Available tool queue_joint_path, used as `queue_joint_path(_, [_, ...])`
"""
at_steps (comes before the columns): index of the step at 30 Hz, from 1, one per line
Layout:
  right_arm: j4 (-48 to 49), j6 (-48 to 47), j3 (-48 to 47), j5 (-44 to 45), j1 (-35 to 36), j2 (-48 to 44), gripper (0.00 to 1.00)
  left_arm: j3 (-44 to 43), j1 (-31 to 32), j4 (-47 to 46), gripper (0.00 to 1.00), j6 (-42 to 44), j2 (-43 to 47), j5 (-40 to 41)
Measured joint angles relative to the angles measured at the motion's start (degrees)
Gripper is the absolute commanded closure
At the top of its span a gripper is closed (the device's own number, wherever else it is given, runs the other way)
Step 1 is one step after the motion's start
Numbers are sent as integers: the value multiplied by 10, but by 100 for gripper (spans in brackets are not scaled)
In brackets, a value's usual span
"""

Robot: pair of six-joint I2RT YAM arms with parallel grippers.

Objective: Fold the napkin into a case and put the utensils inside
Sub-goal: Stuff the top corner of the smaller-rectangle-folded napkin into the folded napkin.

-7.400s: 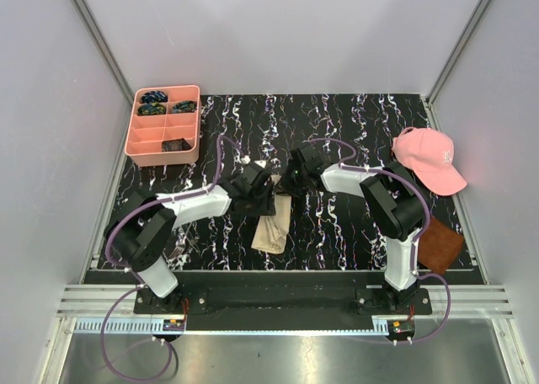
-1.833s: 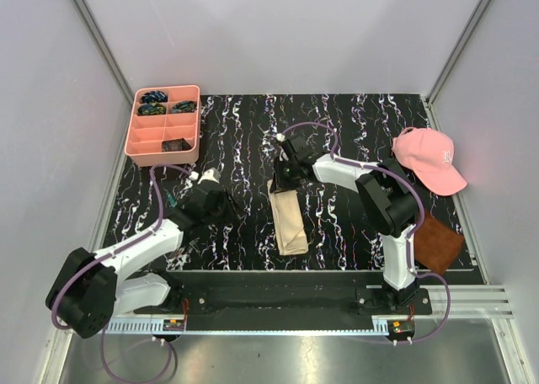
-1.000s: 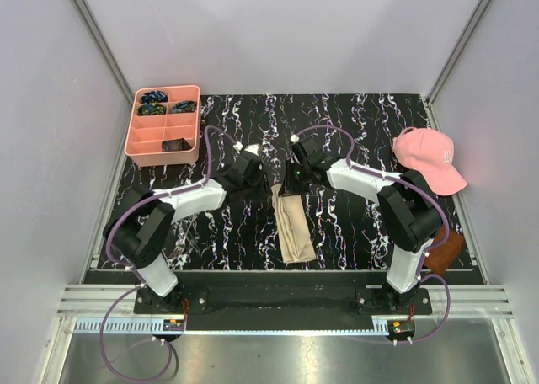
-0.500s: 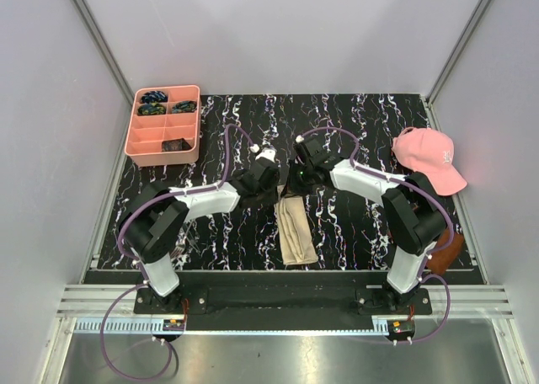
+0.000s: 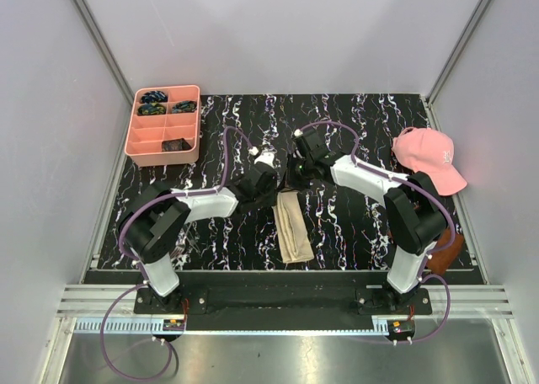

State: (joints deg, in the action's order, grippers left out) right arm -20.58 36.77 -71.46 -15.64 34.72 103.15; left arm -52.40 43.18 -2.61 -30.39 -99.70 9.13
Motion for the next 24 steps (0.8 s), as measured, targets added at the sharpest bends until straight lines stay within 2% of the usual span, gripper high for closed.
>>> queue_joint_path(4, [-3,2,0,-3,-1,0,100,18,2,-9,61,2,7,4])
queue_joint_path(9, [-3,2,0,-4,-2,0,100,20,4,-9,66,2,10,8])
queue_joint_path(19, [-3,2,0,-6,-2,0,100,11,7,-9,81,2,2,13])
queue_joint_path(20, [-3,2,0,-6,-2,0,100,10,7,-9,86,2,2,13])
queue_joint_path(24, [-3,2,0,-5,-2,0,100,2,7,-10,93,3,-1,17])
